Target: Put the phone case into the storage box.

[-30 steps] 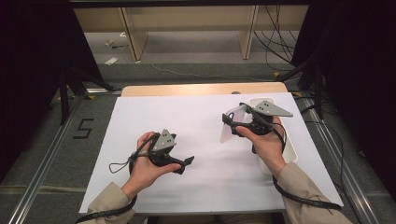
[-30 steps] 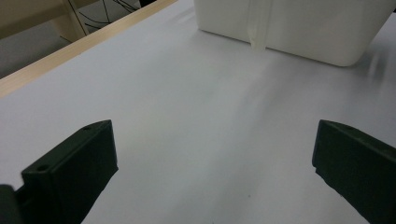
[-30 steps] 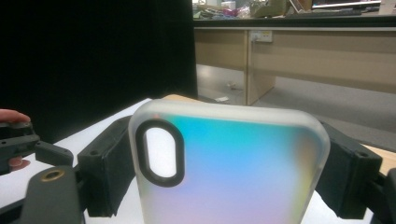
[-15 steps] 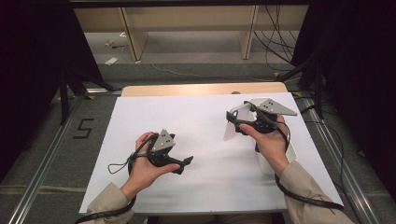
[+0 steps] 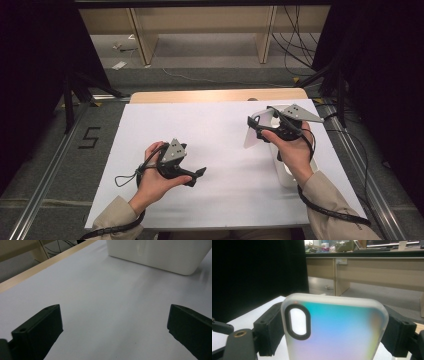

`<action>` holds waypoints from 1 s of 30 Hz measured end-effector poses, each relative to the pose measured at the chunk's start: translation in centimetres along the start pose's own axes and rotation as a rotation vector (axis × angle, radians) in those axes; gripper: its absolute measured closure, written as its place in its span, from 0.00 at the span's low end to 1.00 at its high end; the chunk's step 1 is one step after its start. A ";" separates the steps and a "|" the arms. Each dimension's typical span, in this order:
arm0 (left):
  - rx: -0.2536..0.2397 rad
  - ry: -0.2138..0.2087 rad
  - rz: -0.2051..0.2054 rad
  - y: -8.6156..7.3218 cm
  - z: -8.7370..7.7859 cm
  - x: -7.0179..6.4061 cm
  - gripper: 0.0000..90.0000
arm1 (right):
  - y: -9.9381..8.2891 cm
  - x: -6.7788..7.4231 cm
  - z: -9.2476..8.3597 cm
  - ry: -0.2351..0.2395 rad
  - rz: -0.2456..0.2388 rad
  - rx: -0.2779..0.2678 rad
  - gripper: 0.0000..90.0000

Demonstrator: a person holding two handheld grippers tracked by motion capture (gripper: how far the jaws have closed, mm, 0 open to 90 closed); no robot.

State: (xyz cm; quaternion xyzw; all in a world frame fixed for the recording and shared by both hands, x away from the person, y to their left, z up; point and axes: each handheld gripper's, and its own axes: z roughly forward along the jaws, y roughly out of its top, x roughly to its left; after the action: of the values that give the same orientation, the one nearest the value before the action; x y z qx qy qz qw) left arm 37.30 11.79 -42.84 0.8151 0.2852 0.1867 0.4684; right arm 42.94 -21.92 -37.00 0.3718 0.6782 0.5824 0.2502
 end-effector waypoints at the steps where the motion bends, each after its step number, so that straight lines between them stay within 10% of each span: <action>1: 0.000 0.000 0.000 0.0 0.0 0.0 0.00 | 0.0 -0.1 -0.1 -0.002 -0.002 0.000 0.20; 30: -0.002 0.001 -0.001 0.0 0.0 0.0 0.00 | 0.6 -1.4 -0.8 -0.044 0.012 -0.016 0.20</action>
State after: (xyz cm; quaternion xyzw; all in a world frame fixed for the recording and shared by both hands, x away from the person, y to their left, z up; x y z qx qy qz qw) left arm 37.33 11.82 -42.87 0.8146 0.2856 0.1871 0.4690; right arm 43.26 -23.54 -36.42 0.3866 0.6657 0.5807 0.2648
